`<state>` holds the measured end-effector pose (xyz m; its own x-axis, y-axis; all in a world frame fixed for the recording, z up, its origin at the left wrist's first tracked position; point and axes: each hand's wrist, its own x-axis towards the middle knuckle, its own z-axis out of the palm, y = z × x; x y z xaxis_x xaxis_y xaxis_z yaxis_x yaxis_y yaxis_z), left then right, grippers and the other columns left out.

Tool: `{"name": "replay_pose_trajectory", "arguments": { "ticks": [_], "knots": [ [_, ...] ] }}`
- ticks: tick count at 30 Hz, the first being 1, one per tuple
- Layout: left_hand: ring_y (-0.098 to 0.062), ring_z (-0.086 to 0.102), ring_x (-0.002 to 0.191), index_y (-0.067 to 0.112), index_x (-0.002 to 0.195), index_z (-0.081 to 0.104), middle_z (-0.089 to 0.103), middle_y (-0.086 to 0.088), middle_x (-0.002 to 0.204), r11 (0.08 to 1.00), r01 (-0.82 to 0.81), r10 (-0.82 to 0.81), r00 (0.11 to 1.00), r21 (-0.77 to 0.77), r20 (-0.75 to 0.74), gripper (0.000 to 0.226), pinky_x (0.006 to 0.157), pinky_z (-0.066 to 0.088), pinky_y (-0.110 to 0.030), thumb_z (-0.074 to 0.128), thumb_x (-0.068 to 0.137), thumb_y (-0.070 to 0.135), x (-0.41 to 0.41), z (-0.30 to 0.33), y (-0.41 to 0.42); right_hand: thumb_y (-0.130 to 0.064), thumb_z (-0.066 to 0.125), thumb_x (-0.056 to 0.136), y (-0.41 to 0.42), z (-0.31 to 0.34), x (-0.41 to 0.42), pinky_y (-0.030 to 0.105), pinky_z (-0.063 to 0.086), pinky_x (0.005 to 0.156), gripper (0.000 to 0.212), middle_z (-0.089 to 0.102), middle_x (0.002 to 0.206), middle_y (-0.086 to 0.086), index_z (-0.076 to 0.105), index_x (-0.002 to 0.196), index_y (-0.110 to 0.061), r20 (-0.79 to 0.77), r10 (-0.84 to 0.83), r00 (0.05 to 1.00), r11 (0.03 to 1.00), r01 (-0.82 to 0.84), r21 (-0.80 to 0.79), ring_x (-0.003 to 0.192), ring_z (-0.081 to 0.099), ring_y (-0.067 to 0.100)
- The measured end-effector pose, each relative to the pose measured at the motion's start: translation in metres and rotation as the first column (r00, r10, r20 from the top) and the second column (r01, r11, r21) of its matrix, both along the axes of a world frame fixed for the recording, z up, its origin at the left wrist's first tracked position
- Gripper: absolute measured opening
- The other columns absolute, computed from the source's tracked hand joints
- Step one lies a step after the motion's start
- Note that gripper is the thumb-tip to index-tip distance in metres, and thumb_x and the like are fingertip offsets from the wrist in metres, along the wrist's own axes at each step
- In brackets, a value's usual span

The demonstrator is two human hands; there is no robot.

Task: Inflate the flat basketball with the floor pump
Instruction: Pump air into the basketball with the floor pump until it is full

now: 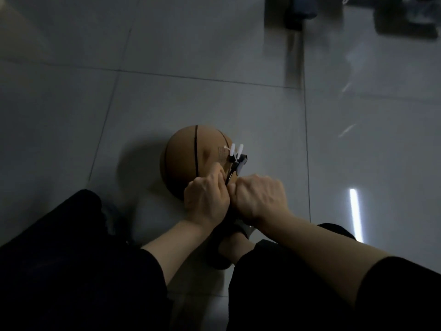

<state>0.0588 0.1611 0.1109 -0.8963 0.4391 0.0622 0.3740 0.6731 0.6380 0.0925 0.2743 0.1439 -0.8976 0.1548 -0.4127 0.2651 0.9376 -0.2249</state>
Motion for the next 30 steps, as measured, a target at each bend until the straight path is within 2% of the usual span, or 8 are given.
{"name": "replay_pose_trajectory", "arguments": {
  "ticks": [8,13,17,19,23,25,27,30],
  "knots": [
    [-0.031,0.059,0.054,0.009,0.085,0.047,0.053,-0.004,0.057,0.995,-0.024,0.033,0.994,-0.092,0.102,0.028,0.047,0.046,-0.036,0.023,0.092,0.022,0.002,-0.009,-0.018,-0.037,0.028,0.098,-0.02,-0.011,-0.004,0.028,0.018,0.046,0.049,0.037,0.054,-0.002,0.034,0.054,-0.016,-0.002,0.054,0.999,0.998,-0.054,0.024,0.046,0.032,0.014],
    [-0.034,0.063,0.072,0.012,0.098,0.043,0.065,-0.013,0.078,0.98,0.088,-0.057,0.984,-0.18,0.172,0.016,0.058,0.049,-0.038,0.03,0.097,0.02,0.02,0.03,-0.022,-0.038,0.028,0.098,-0.024,0.015,0.027,0.029,0.021,0.047,0.046,0.059,0.073,0.005,0.05,0.064,-0.015,0.045,-0.019,0.999,0.998,0.016,0.063,0.07,0.059,0.025],
    [-0.033,0.062,0.075,0.011,0.105,0.046,0.064,-0.013,0.081,0.992,0.09,-0.086,0.995,-0.085,0.057,0.018,0.058,0.04,-0.033,0.034,0.097,0.021,0.032,0.083,-0.02,-0.038,0.027,0.098,-0.018,0.062,0.045,0.028,0.025,0.049,0.044,0.044,0.062,0.001,0.044,0.064,-0.015,0.01,-0.054,0.999,0.998,0.053,0.034,0.058,0.045,0.02],
    [-0.029,0.06,0.074,0.011,0.104,0.047,0.062,-0.01,0.08,0.995,0.091,-0.092,0.995,-0.032,-0.046,0.017,0.059,0.039,-0.032,0.036,0.096,0.021,0.029,0.118,-0.019,-0.04,0.025,0.098,-0.015,0.102,0.04,0.028,0.03,0.05,0.043,0.043,0.065,0.002,0.044,0.068,-0.016,-0.04,-0.022,0.999,0.999,0.024,0.048,0.062,0.048,0.022],
    [-0.007,0.042,0.05,0.014,0.103,0.047,0.046,0.009,0.061,0.996,0.087,-0.083,0.979,0.018,-0.185,0.013,0.046,0.026,-0.019,0.038,0.097,0.022,0.019,0.163,-0.014,-0.037,0.026,0.101,-0.01,0.158,0.034,0.039,0.052,0.065,0.039,0.05,0.073,0.008,0.035,0.067,-0.019,-0.129,0.029,0.991,0.999,-0.023,0.044,0.069,0.054,0.027],
    [-0.007,0.046,0.05,0.014,0.099,0.05,0.049,0.008,0.059,0.997,0.068,-0.058,0.977,0.04,-0.206,0.013,0.045,0.025,-0.017,0.039,0.096,0.019,0.022,0.154,-0.014,-0.042,0.02,0.098,-0.011,0.148,0.037,0.033,0.046,0.057,0.045,0.049,0.066,0.006,0.038,0.063,-0.018,-0.17,0.009,0.985,0.997,0.005,0.081,0.059,0.05,0.024],
    [-0.025,0.059,0.062,0.012,0.094,0.054,0.061,-0.004,0.066,0.997,0.042,-0.029,0.984,0.072,-0.173,0.019,0.052,0.029,-0.027,0.035,0.092,0.018,0.027,0.129,-0.015,-0.044,0.019,0.095,-0.017,0.123,0.042,0.029,0.031,0.048,0.05,0.045,0.057,0.003,0.041,0.059,-0.016,-0.177,-0.02,0.984,0.991,0.043,0.125,0.049,0.042,0.019],
    [-0.03,0.062,0.063,0.011,0.09,0.056,0.063,-0.007,0.066,0.997,0.012,-0.003,0.994,0.071,-0.113,0.028,0.053,0.028,-0.026,0.029,0.088,0.018,0.026,0.083,-0.013,-0.038,0.027,0.096,-0.021,0.079,0.039,0.03,0.026,0.048,0.05,0.042,0.054,0.002,0.041,0.055,-0.015,-0.133,-0.061,0.989,0.994,0.073,0.084,0.049,0.041,0.021]
  ]
}}
